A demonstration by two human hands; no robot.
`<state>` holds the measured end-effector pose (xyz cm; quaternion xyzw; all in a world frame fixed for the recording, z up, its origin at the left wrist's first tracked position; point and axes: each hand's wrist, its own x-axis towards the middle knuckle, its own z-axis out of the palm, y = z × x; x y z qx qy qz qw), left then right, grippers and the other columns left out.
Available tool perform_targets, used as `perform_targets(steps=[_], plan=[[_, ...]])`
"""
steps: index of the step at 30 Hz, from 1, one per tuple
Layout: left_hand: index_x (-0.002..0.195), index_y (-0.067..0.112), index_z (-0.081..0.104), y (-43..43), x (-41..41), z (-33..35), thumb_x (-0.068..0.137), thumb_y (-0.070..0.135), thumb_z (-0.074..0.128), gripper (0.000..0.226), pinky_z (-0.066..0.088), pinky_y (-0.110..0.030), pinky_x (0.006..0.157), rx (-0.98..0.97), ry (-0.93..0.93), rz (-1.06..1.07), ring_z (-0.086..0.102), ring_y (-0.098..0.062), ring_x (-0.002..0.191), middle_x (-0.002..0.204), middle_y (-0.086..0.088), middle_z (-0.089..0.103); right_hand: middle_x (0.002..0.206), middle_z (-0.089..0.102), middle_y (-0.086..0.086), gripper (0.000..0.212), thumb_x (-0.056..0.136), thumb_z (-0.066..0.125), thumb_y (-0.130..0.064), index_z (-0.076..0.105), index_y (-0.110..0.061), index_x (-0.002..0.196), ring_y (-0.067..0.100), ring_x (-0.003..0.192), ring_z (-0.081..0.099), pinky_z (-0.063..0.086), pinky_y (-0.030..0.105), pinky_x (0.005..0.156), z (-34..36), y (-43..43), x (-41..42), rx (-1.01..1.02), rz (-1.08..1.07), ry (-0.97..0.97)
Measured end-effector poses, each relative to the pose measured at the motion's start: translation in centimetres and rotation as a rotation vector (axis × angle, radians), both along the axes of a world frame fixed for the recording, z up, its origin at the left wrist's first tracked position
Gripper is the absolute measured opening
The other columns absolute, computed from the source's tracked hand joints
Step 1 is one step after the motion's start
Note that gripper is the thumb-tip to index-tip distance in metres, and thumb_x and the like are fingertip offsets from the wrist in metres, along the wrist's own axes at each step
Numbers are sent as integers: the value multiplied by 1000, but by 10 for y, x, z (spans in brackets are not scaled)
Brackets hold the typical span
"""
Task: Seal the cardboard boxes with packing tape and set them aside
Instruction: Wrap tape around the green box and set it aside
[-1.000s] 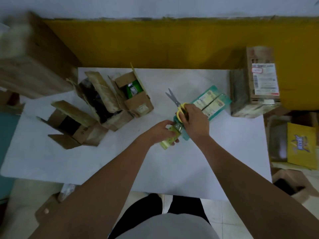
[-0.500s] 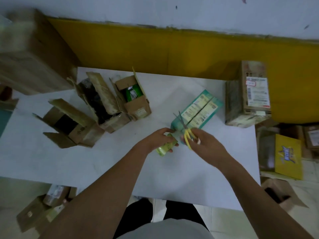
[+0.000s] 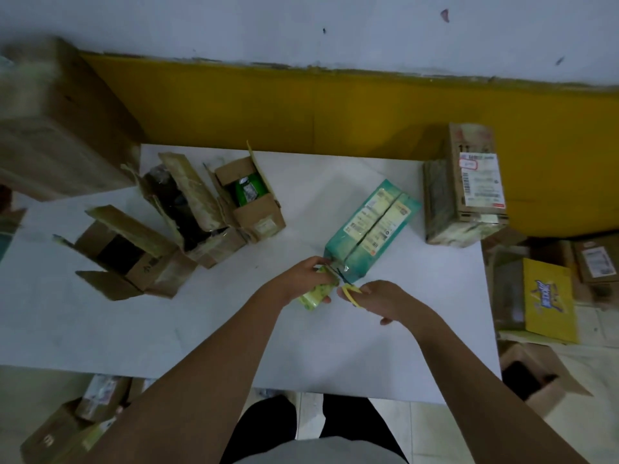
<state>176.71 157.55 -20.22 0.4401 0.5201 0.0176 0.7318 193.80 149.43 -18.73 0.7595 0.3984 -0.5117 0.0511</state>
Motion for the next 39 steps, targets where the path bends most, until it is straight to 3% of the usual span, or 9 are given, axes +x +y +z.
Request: perform_targets(steps=[3, 9, 14, 18, 22, 25, 28, 36, 39], plan=[[124, 4, 56, 0, 1, 0, 93, 10, 62, 32, 59, -33, 66, -3, 23, -15, 69, -23, 61, 86, -8, 72, 81, 72, 6, 69, 79, 55, -75, 73, -9, 85, 19, 78, 68, 56, 31, 72, -9, 2, 4, 122, 49, -29], [104, 8, 60, 4, 8, 7, 94, 6, 57, 10, 49, -15, 45, 63, 106, -106, 63, -2, 46, 72, 1, 68, 73, 69, -8, 49, 78, 63, -68, 69, -20, 72, 8, 70, 67, 50, 23, 66, -7, -11, 8, 234, 127, -138], [96, 1, 59, 0, 5, 10, 88, -3, 64, 10, 55, -26, 48, 30, 117, -146, 67, -17, 50, 71, -11, 70, 118, 60, -3, 61, 79, 53, -74, 62, -29, 119, 20, 113, 59, 45, 30, 91, -14, -38, -5, 194, 108, -61], [89, 1, 53, -8, -12, 4, 90, -3, 60, 8, 57, -38, 50, 16, 140, -111, 67, -28, 52, 88, -29, 64, 123, 51, 5, 73, 76, 49, -78, 51, -29, 130, 22, 114, 58, 44, 33, 100, -27, -55, -17, 184, -140, 25], [87, 6, 53, -17, -36, 0, 92, 1, 58, 8, 56, -36, 57, 28, 150, 15, 67, -34, 57, 88, -27, 69, 126, 46, 12, 96, 74, 42, -87, 46, -15, 138, 29, 121, 51, 42, 33, 101, -46, -74, -24, 23, -37, -94], [93, 6, 55, -25, -50, 2, 93, 0, 54, 6, 56, -34, 60, -3, 81, 96, 69, -35, 66, 93, -25, 70, 123, 57, 12, 47, 91, 56, -42, 51, -7, 122, 27, 117, 56, 46, 31, 92, -54, -81, -28, 68, 9, -236], [98, 5, 54, -32, -58, 7, 91, -7, 48, 15, 57, -34, 62, -1, 32, 130, 70, -35, 68, 93, -24, 71, 120, 62, 10, 29, 94, 51, -23, 58, -9, 119, 25, 114, 59, 47, 30, 91, -58, -80, -33, 157, 3, -337], [103, 5, 54, -47, -66, 27, 89, -8, 51, 20, 56, -43, 72, 65, -71, 173, 71, -38, 77, 97, -21, 73, 106, 60, 0, 25, 101, 41, -35, 61, -21, 97, 19, 101, 62, 45, 27, 80, -24, -58, -54, 439, 83, -421], [105, 3, 54, -51, -68, 38, 90, -6, 54, 18, 55, -49, 79, 95, -98, 171, 71, -40, 80, 100, -22, 72, 102, 61, -8, 26, 94, 56, -46, 62, -26, 109, 8, 84, 63, 47, 20, 70, 1, -41, -79, 705, -108, -138]])
